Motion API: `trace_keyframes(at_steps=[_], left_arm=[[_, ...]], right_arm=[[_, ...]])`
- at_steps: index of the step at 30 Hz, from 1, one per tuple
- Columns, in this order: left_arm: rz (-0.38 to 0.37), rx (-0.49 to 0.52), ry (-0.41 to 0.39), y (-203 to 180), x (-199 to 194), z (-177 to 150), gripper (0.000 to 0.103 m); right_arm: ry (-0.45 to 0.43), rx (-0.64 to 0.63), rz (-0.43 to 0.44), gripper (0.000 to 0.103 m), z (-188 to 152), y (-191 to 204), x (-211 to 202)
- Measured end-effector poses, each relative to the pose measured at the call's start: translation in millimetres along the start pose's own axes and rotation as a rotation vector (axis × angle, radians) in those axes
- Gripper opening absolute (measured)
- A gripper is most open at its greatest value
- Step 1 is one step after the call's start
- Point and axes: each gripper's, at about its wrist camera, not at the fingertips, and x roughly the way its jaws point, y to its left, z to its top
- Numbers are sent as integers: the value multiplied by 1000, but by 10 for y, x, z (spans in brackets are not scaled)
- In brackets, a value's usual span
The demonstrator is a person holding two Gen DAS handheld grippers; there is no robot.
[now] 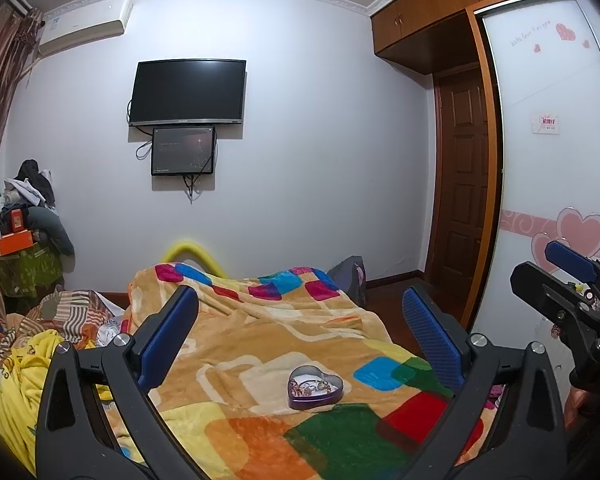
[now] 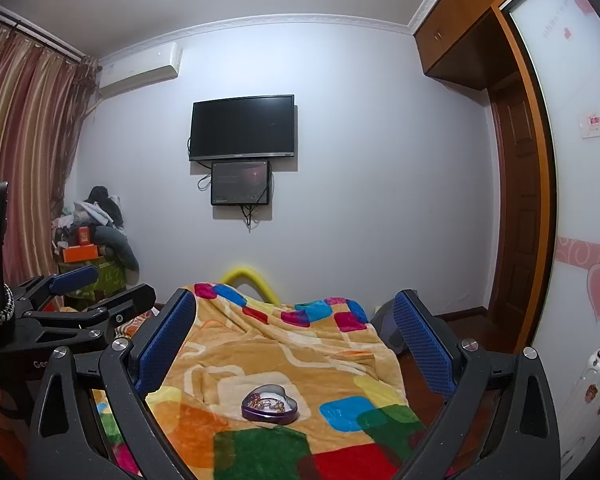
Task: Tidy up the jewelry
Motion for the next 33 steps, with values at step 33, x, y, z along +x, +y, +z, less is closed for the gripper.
trace_keyframes(at_steps=[33], left_arm=[[-35,-9,19,-31,28,-14,103]], right_arm=[[4,34,-16,98,-34,-55,17]])
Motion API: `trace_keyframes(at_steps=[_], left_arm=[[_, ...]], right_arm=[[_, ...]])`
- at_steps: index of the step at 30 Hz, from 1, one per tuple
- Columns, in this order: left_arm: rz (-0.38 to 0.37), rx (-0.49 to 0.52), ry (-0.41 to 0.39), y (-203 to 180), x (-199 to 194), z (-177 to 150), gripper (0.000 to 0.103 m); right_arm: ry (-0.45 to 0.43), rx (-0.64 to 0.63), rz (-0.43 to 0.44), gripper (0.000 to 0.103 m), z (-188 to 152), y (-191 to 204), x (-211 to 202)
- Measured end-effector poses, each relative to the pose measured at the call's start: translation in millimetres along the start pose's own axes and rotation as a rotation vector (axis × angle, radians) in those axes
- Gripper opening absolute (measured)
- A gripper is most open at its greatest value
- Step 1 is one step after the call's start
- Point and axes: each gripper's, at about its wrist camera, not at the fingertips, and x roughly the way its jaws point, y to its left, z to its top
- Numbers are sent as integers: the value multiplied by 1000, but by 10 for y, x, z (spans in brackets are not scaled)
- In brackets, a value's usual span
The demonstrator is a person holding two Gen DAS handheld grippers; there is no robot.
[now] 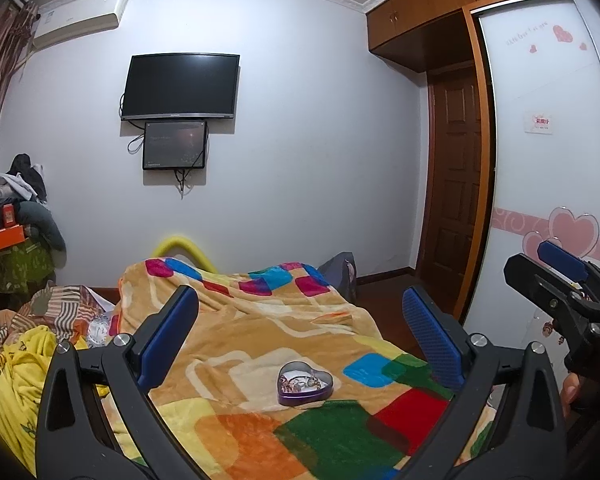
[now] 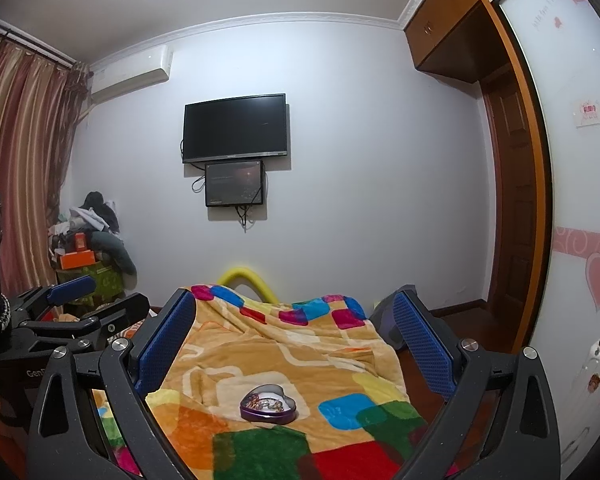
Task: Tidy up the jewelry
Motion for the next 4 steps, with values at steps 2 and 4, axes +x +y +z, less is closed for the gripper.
trace_keyframes(at_steps=[2,4], left_arm=[[1,0,4,-1,15,-12,103],[4,-1,10,3,45,-23,103]], right_arm=[[4,5,1,98,-9,-7,11],[10,7,-1,98,-19,-10,28]])
